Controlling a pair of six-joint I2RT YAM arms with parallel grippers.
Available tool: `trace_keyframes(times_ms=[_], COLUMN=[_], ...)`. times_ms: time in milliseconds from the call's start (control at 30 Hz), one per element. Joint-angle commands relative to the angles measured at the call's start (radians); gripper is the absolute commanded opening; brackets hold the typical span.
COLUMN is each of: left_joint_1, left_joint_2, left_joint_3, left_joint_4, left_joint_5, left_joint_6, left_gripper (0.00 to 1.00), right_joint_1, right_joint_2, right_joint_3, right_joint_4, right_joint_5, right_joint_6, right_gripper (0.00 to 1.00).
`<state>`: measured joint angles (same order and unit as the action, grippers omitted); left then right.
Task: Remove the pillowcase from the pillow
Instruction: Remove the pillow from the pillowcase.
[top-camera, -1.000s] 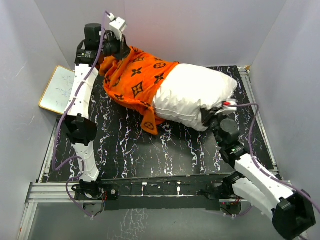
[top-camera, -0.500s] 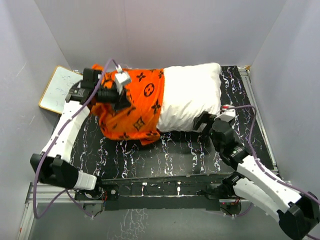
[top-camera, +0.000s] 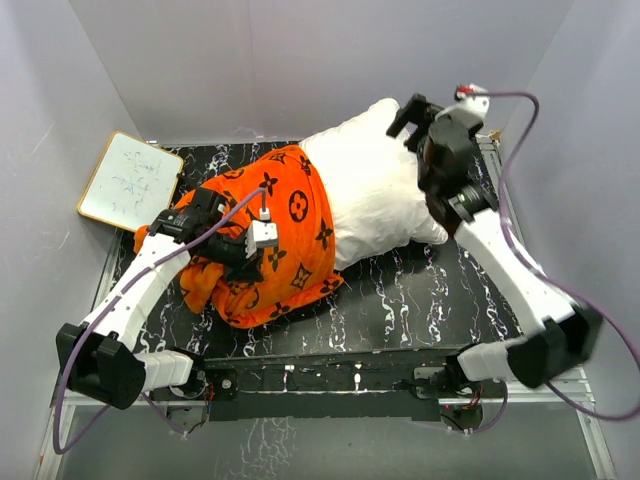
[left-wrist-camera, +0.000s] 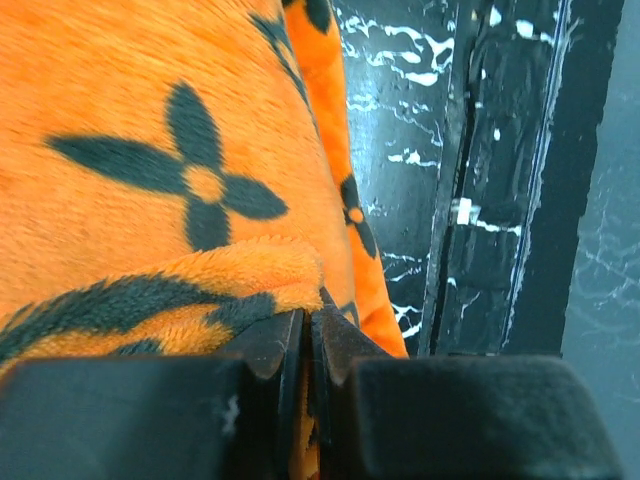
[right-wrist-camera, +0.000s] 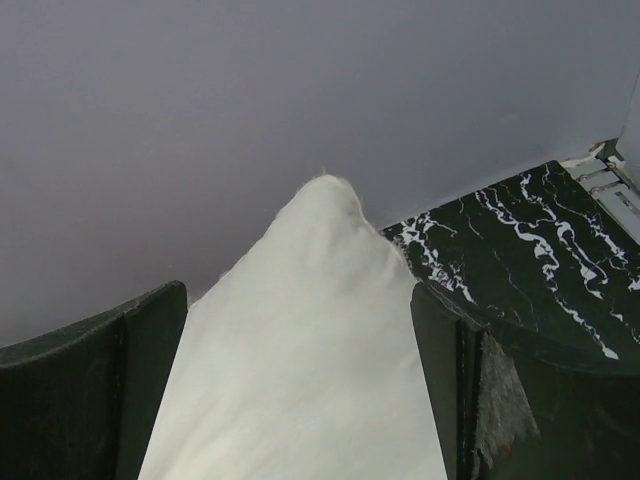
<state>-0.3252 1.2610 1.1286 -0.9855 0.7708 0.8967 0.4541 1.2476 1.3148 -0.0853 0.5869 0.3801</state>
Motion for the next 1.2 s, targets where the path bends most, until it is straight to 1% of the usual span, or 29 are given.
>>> trace_keyframes(times_ms=[0,33,167,200,267,367,533,567,600,633,667,767,800,867,933,967,1067,1100,1167], left_joint_1=[-0.014,-0.015,-0.017,-0.017,-0.017,-0.017,-0.017,-0.017,-0.017,-0.017,-0.017,-0.017,-0.017,-0.018,-0.017,-0.017,-0.017,-0.017,-0.017], left_joint_2=[-0.054,-0.057,-0.075,-0.079,-0.088,-0.095,-0.093,-0.091,-0.086,-0.083,-0.077,-0.059,-0.056,-0.054,-0.052,-0.048,-0.031,-0.023,-0.012], left_joint_3=[-0.055,-0.058,-0.069,-0.072,-0.077,-0.074,-0.04,-0.026,-0.016,-0.004,0.009,0.055,0.072,0.1,0.133,0.158,0.25,0.281,0.345], left_joint_4=[-0.1,-0.102,-0.096,-0.092,-0.086,-0.071,-0.036,-0.025,-0.015,-0.003,0.012,0.052,0.06,0.082,0.087,0.087,0.081,0.067,0.028], left_joint_5=[-0.05,-0.056,-0.076,-0.083,-0.096,-0.121,-0.14,-0.142,-0.147,-0.151,-0.159,-0.179,-0.181,-0.182,-0.17,-0.16,-0.132,-0.127,-0.138], left_joint_6=[0.108,0.113,0.126,0.13,0.14,0.145,0.123,0.113,0.101,0.091,0.076,0.015,0.001,-0.041,-0.073,-0.092,-0.171,-0.19,-0.218], left_gripper=[0.0,0.0,0.0,0.0,0.0,0.0,0.0,0.0,0.0,0.0,0.0,0.0,0.0,0.0,0.0,0.0,0.0,0.04,0.49], right_joint_1=[-0.118,-0.128,-0.15,-0.156,-0.168,-0.173,-0.173,-0.174,-0.175,-0.177,-0.181,-0.204,-0.213,-0.222,-0.223,-0.223,-0.223,-0.223,-0.231], right_joint_2=[0.259,0.326,0.638,0.723,0.813,0.888,0.954,0.956,0.953,0.945,0.931,0.849,0.82,0.765,0.728,0.699,0.583,0.548,0.507], right_joint_3=[0.226,0.302,0.625,0.692,0.773,0.778,0.753,0.754,0.755,0.755,0.749,0.651,0.603,0.576,0.567,0.537,0.36,0.308,0.239], right_joint_4=[0.009,-0.016,-0.223,-0.268,-0.326,-0.332,-0.333,-0.314,-0.288,-0.259,-0.216,0.018,0.094,0.215,0.303,0.365,0.68,0.816,0.945], right_joint_5=[-0.121,-0.135,-0.163,-0.185,-0.265,-0.409,-0.56,-0.599,-0.64,-0.672,-0.697,-0.801,-0.823,-0.856,-0.872,-0.871,-0.841,-0.827,-0.821], right_joint_6=[-0.026,-0.026,-0.009,0.002,0.034,0.053,0.076,0.08,0.092,0.109,0.138,0.25,0.283,0.314,0.317,0.31,0.318,0.322,0.336], right_gripper=[0.98,0.98,0.98,0.98,0.98,0.98,0.98,0.95,0.87,0.76,0.61,0.19,0.1,0.08,0.08,0.08,0.08,0.08,0.08])
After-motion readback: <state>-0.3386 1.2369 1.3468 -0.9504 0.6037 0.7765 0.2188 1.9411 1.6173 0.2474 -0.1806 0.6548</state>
